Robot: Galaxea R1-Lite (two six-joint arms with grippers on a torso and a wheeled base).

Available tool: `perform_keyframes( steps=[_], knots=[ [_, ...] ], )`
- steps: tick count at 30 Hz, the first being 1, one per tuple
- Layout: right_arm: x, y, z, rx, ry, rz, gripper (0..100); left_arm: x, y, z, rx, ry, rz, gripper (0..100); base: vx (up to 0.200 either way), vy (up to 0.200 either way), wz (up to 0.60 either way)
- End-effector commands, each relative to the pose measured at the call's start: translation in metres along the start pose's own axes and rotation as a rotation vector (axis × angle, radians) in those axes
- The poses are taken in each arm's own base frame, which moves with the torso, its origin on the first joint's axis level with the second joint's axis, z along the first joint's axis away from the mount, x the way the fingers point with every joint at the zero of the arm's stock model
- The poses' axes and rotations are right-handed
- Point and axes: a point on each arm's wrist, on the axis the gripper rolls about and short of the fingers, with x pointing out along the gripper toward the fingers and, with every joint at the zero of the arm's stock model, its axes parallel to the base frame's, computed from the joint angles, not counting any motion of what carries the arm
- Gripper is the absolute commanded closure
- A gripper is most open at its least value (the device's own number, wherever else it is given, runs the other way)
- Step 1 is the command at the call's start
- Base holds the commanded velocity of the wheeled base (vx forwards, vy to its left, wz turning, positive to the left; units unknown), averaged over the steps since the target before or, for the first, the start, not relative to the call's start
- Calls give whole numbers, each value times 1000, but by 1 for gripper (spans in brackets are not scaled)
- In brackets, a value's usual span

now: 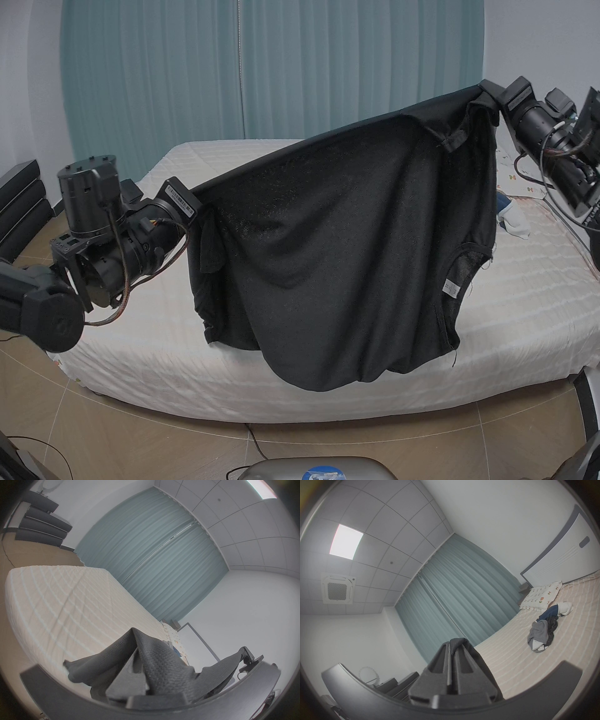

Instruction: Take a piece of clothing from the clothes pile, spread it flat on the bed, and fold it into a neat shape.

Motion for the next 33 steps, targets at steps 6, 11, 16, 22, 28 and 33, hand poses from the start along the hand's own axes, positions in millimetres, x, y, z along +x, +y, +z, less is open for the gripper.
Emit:
perform_keyframes(
  steps=[6,11,16,22,28,33],
  knots=[
    [55,-59,-59,-46,12,-99,100,71,37,-22,10,42,113,100,200,0,0],
    [61,-72,-77,-49,16,-107,100,92,48,-35,14,58,135,100,200,0,0],
    [71,-95,-108,-58,26,-155,100,122,61,-48,15,63,150,100,200,0,0],
    [80,-119,-133,-72,39,-199,100,155,78,-68,22,74,160,100,200,0,0],
    [91,-144,-167,-92,66,-222,100,180,102,-92,33,97,193,100,67,0,0],
    [100,-162,-188,-115,69,-249,100,191,121,-105,39,123,234,100,0,0,0]
  ],
)
